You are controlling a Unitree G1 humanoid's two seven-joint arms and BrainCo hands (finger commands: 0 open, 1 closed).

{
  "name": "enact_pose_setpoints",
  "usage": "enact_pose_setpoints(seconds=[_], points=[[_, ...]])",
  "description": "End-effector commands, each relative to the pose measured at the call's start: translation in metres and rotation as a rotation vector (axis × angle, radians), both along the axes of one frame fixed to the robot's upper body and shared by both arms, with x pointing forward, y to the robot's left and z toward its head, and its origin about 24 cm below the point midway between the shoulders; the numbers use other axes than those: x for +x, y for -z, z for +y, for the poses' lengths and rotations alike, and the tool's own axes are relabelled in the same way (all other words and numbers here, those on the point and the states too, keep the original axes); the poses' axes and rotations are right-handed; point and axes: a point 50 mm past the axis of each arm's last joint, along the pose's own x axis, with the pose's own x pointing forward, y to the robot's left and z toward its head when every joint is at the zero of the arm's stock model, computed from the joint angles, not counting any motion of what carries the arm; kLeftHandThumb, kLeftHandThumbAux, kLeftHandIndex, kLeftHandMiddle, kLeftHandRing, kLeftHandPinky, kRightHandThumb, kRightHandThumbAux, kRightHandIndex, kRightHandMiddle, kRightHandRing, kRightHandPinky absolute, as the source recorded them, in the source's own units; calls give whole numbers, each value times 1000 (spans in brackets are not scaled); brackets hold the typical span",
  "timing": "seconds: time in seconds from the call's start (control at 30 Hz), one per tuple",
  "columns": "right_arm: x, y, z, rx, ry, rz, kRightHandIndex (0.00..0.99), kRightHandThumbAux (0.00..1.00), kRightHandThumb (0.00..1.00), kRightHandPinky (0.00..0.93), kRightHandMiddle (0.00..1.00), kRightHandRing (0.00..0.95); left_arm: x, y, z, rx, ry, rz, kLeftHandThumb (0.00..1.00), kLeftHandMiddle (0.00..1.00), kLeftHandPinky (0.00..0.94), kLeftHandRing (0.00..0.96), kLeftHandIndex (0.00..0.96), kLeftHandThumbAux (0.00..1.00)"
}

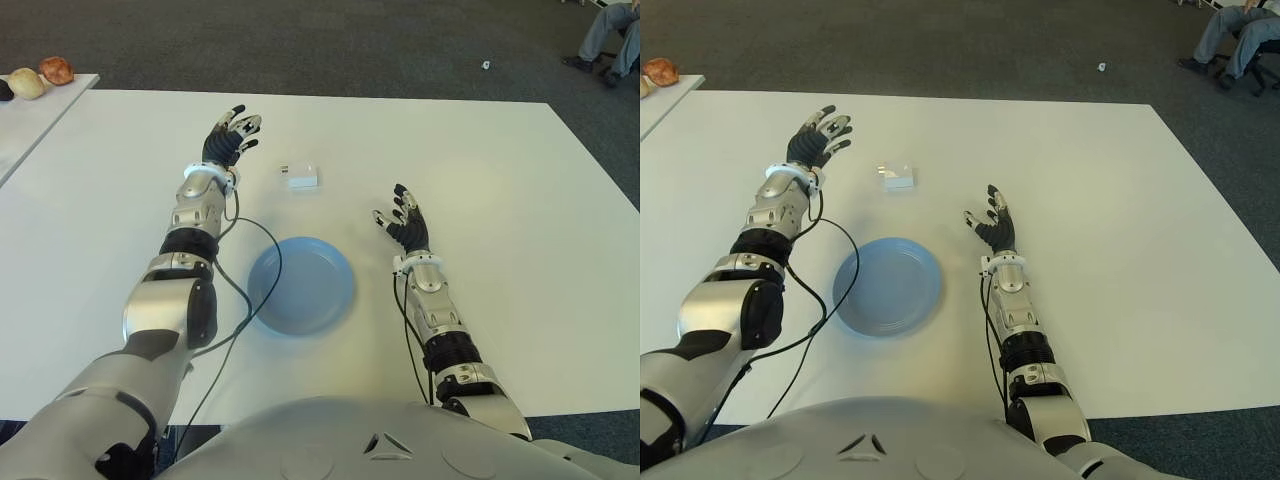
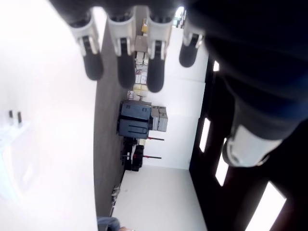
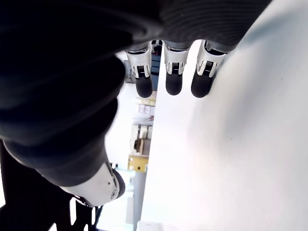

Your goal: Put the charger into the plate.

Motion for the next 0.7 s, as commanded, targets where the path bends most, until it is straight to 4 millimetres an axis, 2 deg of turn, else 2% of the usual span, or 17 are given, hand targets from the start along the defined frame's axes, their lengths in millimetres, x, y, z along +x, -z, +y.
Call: enact_pose_setpoints(seconds=[0.03,0.27,0.4,0.63,0.7], points=[[-9,16,3,13,-5,93,11,846,47,50,0,2,8,-7,-11,118,38,11,158,148,131,131,78,616],[-9,15,2,9,-6,88,10,843,52,50,0,0,16,-18,-39,398,110,-52,172,84,59,65,39,608],[-10,15,2,11,-3,88,11,848,56,54,0,2,18,-25,-56,699,180,-142,187,48,39,33,20,565],[-12,14,-1,6,5,88,13,849,62,55,1,4,17,-28,-68,1050,251,-285,160,6,33,2,1,479],[-12,14,-4,4,8,87,12,847,58,53,1,4,16,-28,-74,1208,307,-364,162,3,35,1,0,476]])
